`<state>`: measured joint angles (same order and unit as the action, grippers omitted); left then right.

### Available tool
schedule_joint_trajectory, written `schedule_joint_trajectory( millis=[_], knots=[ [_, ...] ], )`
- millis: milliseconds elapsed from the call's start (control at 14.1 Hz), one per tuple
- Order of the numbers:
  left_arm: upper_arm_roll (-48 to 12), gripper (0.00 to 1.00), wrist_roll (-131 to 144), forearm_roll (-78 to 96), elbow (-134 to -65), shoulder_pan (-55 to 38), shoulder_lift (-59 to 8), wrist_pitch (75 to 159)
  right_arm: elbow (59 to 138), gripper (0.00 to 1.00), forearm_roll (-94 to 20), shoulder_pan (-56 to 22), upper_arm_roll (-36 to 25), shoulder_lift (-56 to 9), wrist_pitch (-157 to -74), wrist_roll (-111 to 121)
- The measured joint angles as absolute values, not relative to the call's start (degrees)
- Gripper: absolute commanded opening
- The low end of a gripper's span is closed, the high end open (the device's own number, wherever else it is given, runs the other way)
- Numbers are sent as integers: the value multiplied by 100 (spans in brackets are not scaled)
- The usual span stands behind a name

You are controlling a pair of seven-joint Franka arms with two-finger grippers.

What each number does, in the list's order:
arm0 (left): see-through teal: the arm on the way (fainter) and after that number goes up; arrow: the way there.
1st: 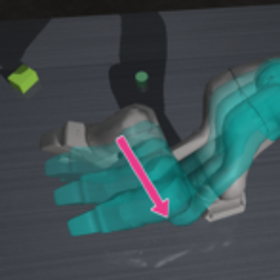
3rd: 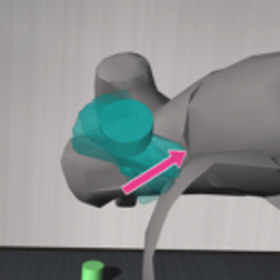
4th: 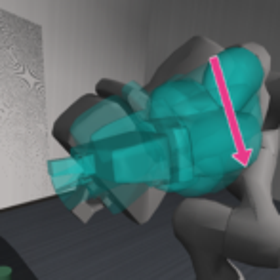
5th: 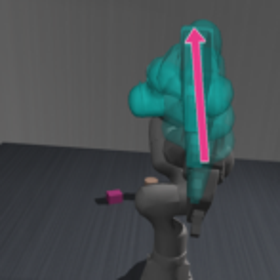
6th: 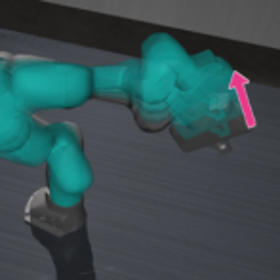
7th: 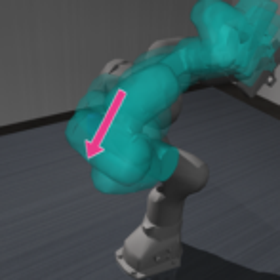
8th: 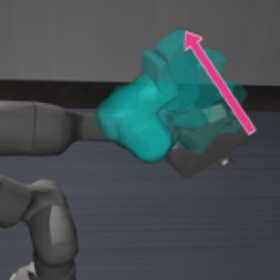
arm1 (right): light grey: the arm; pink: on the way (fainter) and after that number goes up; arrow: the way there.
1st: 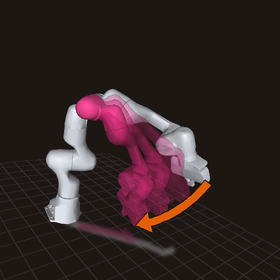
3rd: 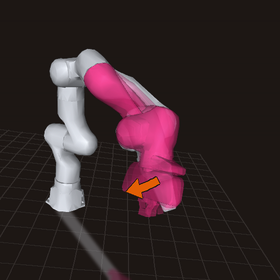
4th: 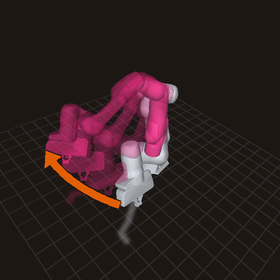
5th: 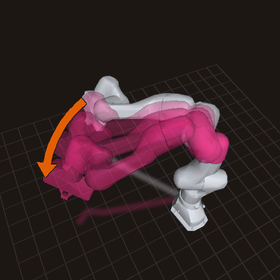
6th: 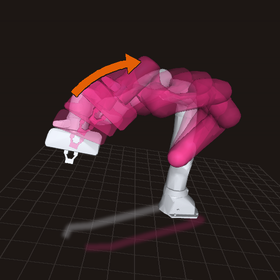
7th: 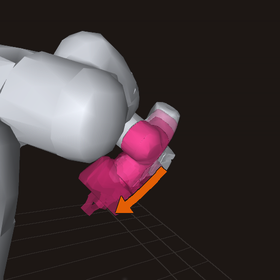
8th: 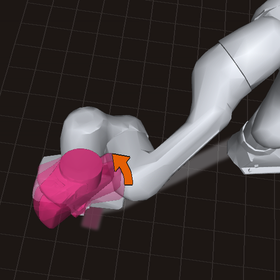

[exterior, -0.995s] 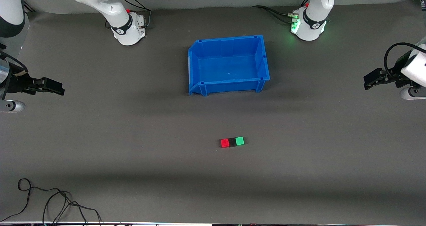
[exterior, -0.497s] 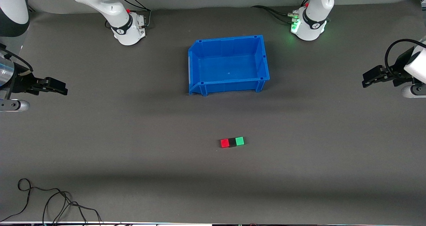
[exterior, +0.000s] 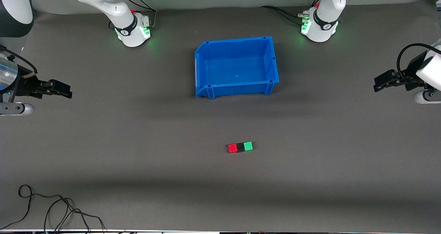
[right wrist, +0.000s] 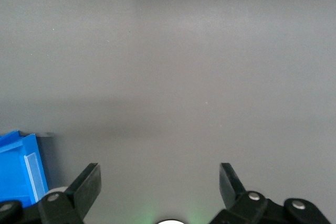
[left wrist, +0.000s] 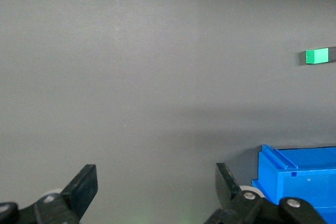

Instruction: Attach green and red cubes to black cube

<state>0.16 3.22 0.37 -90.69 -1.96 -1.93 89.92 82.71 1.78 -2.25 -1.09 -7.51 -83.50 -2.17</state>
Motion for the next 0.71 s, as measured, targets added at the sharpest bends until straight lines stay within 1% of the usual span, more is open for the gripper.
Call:
schedule_joint_trajectory(
  millis=[71,213,355,426,711],
  knots=[
    [16,100,322,37,-9065,-196,-198,9003,8295,100,180,46,129,-714,-8383,-217],
    [17,100,322,37,-9047,-196,-238,9052,8606,100,180,227,273,-477,-8689,-214],
    [22,100,322,39,-9016,-192,-297,9087,9027,100,180,229,305,-157,-8954,-214],
    [27,100,322,40,-9015,-186,-317,9090,9118,100,180,224,326,-58,-9009,-215],
    [38,100,321,42,-9014,-179,-327,9090,9150,100,180,183,368,55,-9041,-323]
  ],
)
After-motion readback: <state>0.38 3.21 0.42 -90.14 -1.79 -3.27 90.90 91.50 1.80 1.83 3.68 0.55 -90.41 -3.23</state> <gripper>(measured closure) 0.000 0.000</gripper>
